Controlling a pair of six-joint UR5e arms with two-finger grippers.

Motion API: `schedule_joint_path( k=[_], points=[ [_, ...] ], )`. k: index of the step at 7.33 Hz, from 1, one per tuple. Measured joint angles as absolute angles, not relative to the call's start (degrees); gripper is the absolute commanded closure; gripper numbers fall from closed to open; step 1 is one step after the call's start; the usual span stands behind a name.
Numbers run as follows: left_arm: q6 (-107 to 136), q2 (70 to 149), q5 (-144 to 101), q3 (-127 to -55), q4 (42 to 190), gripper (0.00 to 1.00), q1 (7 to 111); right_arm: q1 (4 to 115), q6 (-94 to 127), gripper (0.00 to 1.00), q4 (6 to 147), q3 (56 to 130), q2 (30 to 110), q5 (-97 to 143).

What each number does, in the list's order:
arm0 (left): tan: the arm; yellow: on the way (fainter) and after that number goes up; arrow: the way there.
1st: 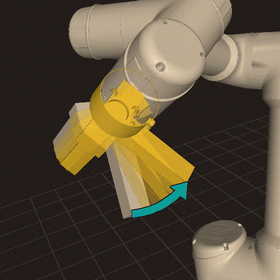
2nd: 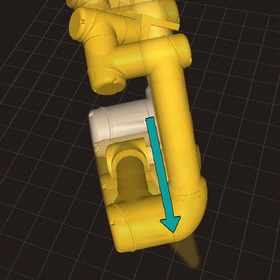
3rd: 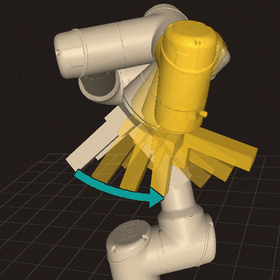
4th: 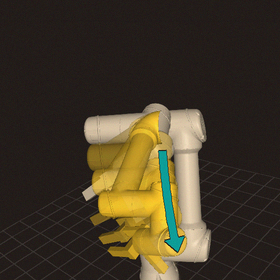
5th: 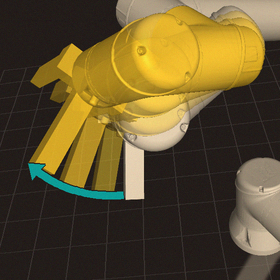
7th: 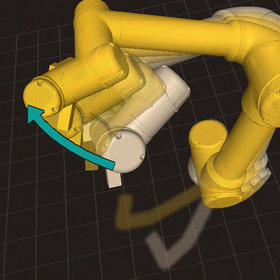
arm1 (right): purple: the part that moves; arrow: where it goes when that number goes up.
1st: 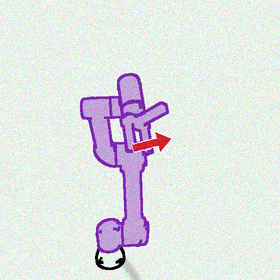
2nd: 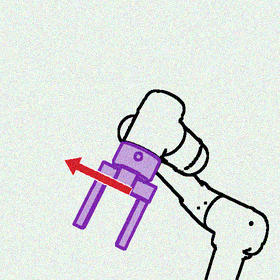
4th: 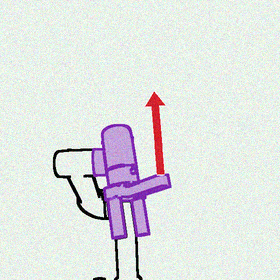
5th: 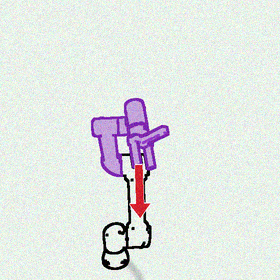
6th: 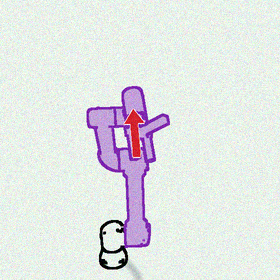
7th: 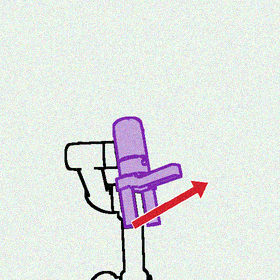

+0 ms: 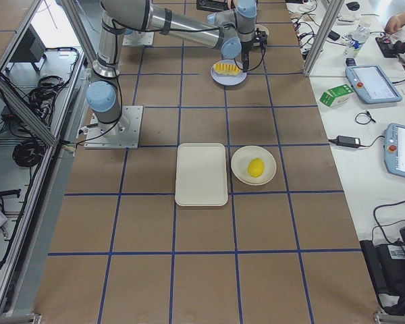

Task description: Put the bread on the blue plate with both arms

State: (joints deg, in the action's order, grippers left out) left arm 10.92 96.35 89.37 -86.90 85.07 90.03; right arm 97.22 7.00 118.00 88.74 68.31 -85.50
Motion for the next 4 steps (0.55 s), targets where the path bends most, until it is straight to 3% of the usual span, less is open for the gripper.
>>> schedule_joint_path(
  k=[2,4],
  points=[
    [10.90,96.12,89.38,-87.02,85.10,0.00,90.08,91.58,1.23,0.00,103.85,87.04,78.01,-86.99],
    [10.90,96.01,89.44,-87.14,85.10,0.00,90.07,90.26,0.33,0.00,95.84,83.90,82.91,-88.38]
  ],
)
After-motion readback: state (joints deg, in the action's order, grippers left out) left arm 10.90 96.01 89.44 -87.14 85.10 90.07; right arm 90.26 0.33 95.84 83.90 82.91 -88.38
